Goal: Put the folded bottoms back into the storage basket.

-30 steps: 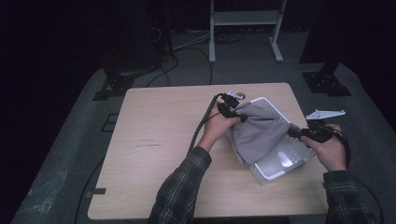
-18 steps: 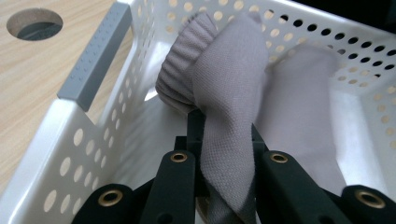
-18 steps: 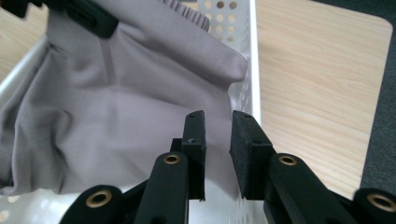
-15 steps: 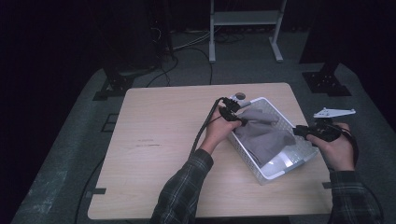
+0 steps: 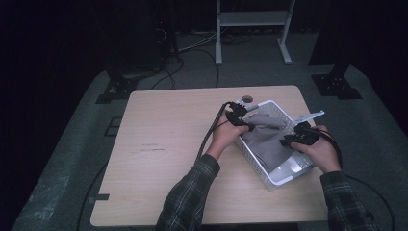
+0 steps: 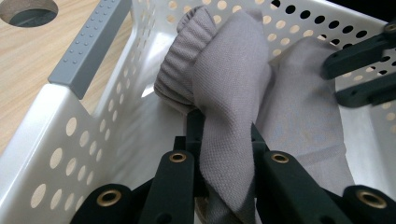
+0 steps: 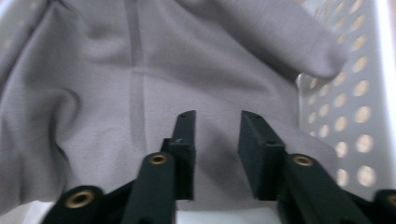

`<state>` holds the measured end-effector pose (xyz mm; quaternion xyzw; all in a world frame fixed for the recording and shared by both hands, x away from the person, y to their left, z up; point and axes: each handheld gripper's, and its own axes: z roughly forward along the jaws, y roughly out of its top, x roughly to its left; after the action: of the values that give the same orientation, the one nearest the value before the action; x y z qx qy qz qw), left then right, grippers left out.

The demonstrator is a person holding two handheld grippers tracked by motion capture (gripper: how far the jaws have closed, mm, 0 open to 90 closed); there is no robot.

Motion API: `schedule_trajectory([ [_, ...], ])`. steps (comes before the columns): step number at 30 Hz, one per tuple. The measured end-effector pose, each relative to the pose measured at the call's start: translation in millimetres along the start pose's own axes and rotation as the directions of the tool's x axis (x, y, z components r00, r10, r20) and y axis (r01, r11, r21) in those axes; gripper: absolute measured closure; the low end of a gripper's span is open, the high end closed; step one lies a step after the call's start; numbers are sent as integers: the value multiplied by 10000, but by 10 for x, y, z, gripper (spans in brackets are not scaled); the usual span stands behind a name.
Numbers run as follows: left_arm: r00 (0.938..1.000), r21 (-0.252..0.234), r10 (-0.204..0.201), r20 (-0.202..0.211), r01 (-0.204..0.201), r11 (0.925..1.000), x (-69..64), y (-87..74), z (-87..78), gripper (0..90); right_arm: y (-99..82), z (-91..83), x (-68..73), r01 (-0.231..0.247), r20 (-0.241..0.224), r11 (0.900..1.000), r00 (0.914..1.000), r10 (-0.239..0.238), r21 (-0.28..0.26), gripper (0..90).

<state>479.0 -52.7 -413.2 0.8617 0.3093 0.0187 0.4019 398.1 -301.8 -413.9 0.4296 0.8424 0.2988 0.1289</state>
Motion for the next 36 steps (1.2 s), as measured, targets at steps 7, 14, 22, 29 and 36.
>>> schedule_trajectory([
  [7, 9999, 111, 105, -18, -104, 9999, 4, -7, 21, 793, 105, 191, 38, 251, 531, 9842, 9980, -349, 1755, 658],
  [14, 9998, 192, 186, -57, -184, 9996, 2, -19, 34, 788, 83, 327, 54, 227, 232, 9446, 9992, -321, 3274, 704],
  [22, 9984, 436, 470, -306, -456, 9980, -7, -40, 49, 763, -9, 253, 42, 22, -72, 9200, 10000, 7, 3919, 720],
  [29, 9900, 594, 893, -1089, -832, 9948, -30, -26, 53, 614, -65, 180, 34, 36, -173, 9234, 9998, 33, 3839, 693],
  [36, 9808, 153, 1092, -1616, -1082, 9940, 13, 38, -168, 428, -66, -71, -21, -351, -107, 9877, 9992, 372, 1523, 579],
])
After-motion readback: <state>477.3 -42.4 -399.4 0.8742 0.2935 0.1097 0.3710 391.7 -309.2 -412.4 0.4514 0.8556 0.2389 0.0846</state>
